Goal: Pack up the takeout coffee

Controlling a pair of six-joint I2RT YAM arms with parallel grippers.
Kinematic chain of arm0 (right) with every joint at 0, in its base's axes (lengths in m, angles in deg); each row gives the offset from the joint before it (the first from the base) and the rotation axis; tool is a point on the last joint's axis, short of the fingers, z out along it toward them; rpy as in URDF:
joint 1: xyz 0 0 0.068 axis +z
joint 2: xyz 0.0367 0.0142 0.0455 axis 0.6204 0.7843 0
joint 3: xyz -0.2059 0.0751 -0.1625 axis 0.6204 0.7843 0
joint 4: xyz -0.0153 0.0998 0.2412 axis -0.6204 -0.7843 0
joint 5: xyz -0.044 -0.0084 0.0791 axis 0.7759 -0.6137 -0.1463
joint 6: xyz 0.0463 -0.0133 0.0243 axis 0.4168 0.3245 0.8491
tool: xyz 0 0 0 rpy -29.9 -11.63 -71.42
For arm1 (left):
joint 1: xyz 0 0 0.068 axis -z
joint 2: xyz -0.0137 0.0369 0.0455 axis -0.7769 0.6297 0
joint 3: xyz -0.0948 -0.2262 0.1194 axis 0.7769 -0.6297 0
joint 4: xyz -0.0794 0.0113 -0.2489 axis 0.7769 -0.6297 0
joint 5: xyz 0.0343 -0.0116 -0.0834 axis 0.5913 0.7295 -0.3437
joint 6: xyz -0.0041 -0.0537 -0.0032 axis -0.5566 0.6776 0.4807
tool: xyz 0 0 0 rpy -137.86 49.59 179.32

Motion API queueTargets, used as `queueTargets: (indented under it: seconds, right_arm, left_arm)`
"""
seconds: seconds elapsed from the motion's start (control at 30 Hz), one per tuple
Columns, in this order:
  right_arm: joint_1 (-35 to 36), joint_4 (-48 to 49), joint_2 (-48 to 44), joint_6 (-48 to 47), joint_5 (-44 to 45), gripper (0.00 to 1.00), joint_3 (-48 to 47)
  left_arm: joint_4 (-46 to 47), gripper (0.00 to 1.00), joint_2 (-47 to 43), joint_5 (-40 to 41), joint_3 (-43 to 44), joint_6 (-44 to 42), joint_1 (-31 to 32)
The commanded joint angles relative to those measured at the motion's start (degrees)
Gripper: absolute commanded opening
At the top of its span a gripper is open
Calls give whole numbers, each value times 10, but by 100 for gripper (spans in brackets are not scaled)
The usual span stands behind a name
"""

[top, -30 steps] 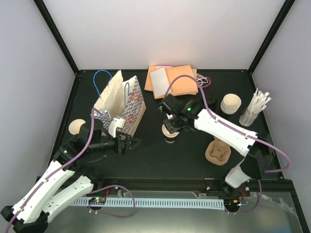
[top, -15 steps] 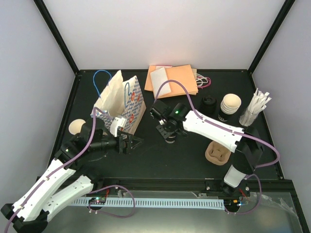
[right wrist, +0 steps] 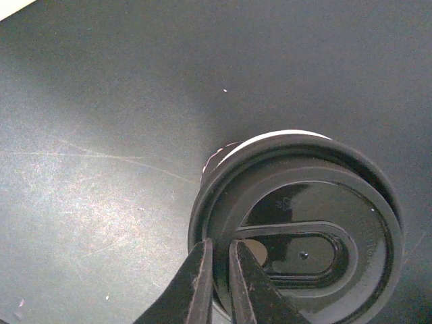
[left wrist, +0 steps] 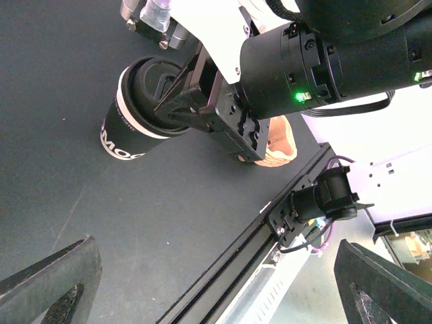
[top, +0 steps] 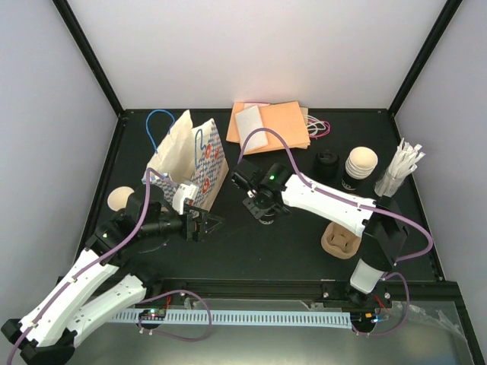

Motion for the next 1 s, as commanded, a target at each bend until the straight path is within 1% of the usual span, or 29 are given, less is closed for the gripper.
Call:
queueTargets:
  seconds: [0.0, 0.17, 0.33, 0.57, 0.83, 0.9, 0.97]
  right_arm:
    - [4, -3, 8, -5, 20, 12, -12]
    - [4, -3, 3, -5, 20, 22, -18]
    - [4, -5, -9, -3, 23, 23, -27]
    - [4, 9, -54, -3, 31, 23, -35]
    - [0, 111, -155, 28, 110, 23, 13]
    - [-7, 153, -187, 30, 111, 24, 41]
    - [-14, 202, -222, 2, 96, 25, 83]
  left_arm:
    - [13, 97, 3, -1, 15, -11, 5]
    - [14, 97, 5, -1, 16, -11, 4]
    - [14, 98, 6, -2, 16, -12, 4]
    - [21, 98, 10, -2, 13, -14, 5]
    - [39, 98, 16, -3, 11, -14, 6]
    - [46, 98, 18, -4, 10, -13, 7]
    - [54, 98, 22, -4, 9, -11, 10]
